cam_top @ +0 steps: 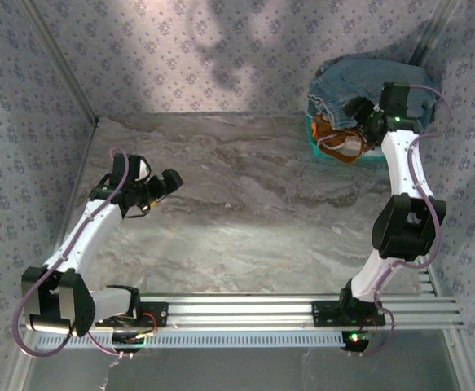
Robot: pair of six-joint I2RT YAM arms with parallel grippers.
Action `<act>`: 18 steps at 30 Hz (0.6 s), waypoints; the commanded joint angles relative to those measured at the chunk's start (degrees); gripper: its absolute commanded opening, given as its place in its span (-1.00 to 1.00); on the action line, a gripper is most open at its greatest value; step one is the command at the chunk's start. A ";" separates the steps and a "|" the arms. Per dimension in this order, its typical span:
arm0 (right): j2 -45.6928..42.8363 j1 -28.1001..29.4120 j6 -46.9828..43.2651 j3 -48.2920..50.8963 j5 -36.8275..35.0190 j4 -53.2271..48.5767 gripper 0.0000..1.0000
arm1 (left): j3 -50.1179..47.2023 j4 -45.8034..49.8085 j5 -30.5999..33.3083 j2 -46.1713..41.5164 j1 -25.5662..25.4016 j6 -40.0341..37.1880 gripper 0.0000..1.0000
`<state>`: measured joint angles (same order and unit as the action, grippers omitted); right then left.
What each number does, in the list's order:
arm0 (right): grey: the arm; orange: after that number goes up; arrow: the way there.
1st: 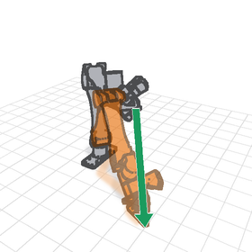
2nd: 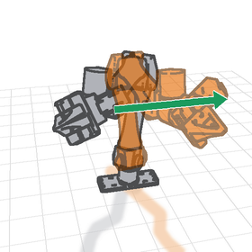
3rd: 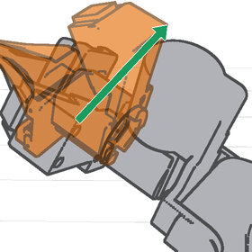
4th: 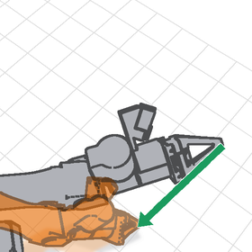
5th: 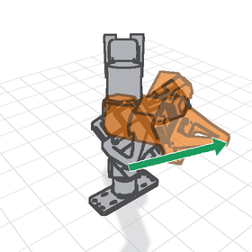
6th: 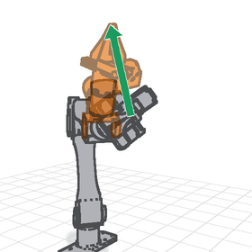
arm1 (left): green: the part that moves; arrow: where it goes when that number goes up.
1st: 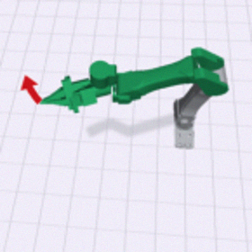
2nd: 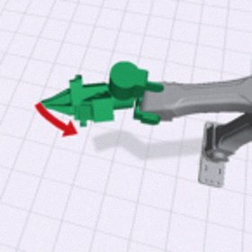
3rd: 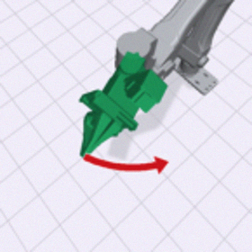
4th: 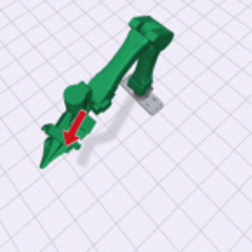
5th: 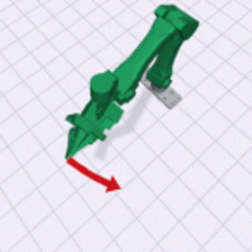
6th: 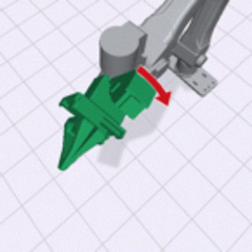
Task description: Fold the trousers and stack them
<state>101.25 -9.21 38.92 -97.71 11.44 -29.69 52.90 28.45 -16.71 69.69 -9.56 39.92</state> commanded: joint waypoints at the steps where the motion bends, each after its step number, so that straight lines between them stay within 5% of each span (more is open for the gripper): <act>1: -1.49 0.75 1.44 -1.19 1.87 1.74 0.57 | -0.33 -0.46 0.45 -1.67 -0.41 -0.83 0.95; 7: -0.83 1.36 1.18 -6.76 3.17 -2.63 0.57 | -0.37 -0.61 -0.22 -1.83 -0.46 -0.63 0.95; 18: -6.03 -0.17 1.04 -1.87 1.00 -3.85 0.64 | -0.36 -1.10 -0.30 -2.48 -0.55 -0.20 0.95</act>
<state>95.31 -8.12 39.66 -100.22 12.58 -31.77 52.77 28.18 -16.73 68.18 -9.78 39.92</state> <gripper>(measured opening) 0.817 0.977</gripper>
